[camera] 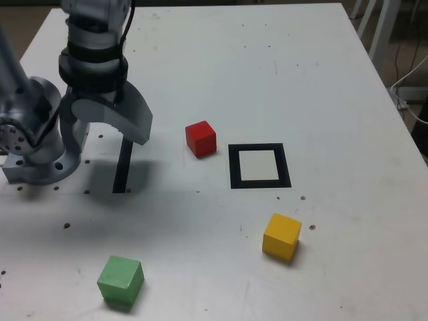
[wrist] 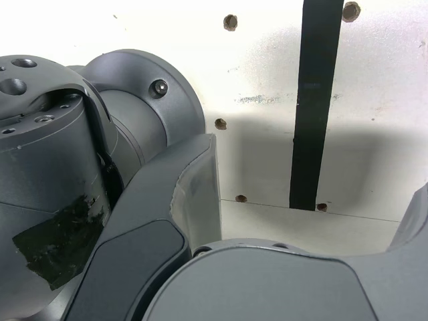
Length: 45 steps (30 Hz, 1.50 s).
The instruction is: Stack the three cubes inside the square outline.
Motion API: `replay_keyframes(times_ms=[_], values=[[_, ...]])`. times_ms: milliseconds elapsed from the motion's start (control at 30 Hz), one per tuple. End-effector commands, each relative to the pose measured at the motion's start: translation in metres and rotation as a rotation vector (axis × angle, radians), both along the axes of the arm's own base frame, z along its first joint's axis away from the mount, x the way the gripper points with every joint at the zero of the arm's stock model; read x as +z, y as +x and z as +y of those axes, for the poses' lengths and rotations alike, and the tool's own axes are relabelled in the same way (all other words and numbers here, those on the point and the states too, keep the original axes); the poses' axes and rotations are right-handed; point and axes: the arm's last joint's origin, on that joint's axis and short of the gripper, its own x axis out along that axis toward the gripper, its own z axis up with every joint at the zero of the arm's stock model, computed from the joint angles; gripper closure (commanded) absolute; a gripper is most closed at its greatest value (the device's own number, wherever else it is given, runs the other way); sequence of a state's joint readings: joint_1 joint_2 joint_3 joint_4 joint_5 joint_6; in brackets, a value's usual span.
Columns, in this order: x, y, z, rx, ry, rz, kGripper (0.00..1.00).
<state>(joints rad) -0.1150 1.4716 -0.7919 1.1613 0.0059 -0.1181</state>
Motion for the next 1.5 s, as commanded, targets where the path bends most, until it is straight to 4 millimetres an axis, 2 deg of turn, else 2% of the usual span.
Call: replay_keyframes(times_ms=[0, 533, 1200, 1467], values=[[0.001, 0.000, 0.000, 0.000, -0.001, -0.007, 0.01], [0.001, 0.004, 0.000, -0.020, 0.005, -0.026, 0.00], [0.008, 0.037, 0.000, -0.171, 0.029, -0.124, 0.00], [0.013, 0.047, 0.007, -0.263, 0.062, -0.164, 0.00]])
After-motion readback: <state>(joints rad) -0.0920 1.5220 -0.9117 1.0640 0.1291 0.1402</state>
